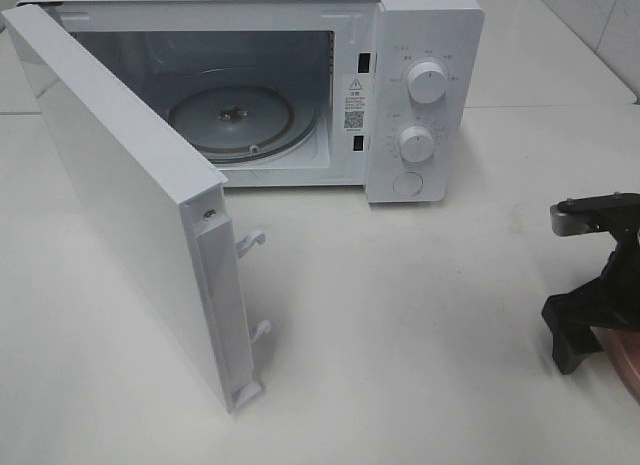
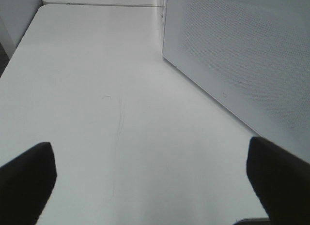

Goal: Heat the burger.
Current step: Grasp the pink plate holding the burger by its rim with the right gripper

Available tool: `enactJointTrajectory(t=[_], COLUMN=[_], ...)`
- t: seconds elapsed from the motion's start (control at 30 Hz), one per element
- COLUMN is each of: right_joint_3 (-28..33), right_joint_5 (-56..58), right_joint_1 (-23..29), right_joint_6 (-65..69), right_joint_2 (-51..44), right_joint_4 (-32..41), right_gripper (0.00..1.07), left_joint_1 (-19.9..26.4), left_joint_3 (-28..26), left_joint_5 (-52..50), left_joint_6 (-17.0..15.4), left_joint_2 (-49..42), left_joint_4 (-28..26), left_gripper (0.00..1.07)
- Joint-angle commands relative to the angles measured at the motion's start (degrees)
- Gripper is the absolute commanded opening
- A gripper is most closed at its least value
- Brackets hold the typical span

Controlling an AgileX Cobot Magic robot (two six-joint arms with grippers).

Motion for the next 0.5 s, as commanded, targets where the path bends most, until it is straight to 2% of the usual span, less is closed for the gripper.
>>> enactJointTrajectory(t=[0.03, 0.23, 0.27, 0.33, 0.37, 0.4, 0.43, 0.47, 0.5], right_joint_3=[0.6, 0.9, 0.9, 0.9, 0.9, 0.9, 0.9, 0.9, 0.9], right_joint_5=[-0.7, -2.2, -2.2, -2.2, -2.1, -2.1, -1.9, -1.9, -1.9], right_joint_1=[-0.2, -0.2, -0.2, -0.2, -0.2, -0.2, -0.2, -0.2, -0.2], right_joint_6=[0.5, 0.6, 0.6, 0.6, 0.8, 0.8, 0.9, 0.9, 0.6], right_joint_2=[0.7, 1.6, 1.6, 1.6, 1.6, 1.6, 1.6, 1.6, 1.6], right_joint_4=[-0.5, -0.5, -0.5, -0.5, -0.5, -0.5, -0.5, -0.5, -0.6], right_gripper=[0.92, 0.84, 0.77, 0.73, 0.63, 0.63, 0.50, 0.50, 0.45], left_joint_1=[0.0, 0.0, 0.0, 0.0, 0.0, 0.0, 0.0, 0.0, 0.0], left_joint_3=[0.2, 0.2, 0.2, 0.2, 0.2, 0.2, 0.2, 0.2, 0.2], left_joint_5=[-1.0, -1.0, -1.0, -1.0, -1.0, -1.0, -1.0, -1.0, -1.0], left_joint_6=[0.0, 0.0, 0.0, 0.0, 0.0, 0.0, 0.0, 0.0, 0.0], left_joint_2=[-0.9, -0.9, -0.9, -0.9, -0.9, -0.9, -0.9, -0.9, -0.9], left_joint_4=[-0.1, -0.1, -0.1, -0.1, -0.1, -0.1, -0.1, -0.1, -0.1], left_gripper=[1.00, 1.00, 1.00, 1.00, 1.00, 1.00, 1.00, 1.00, 1.00])
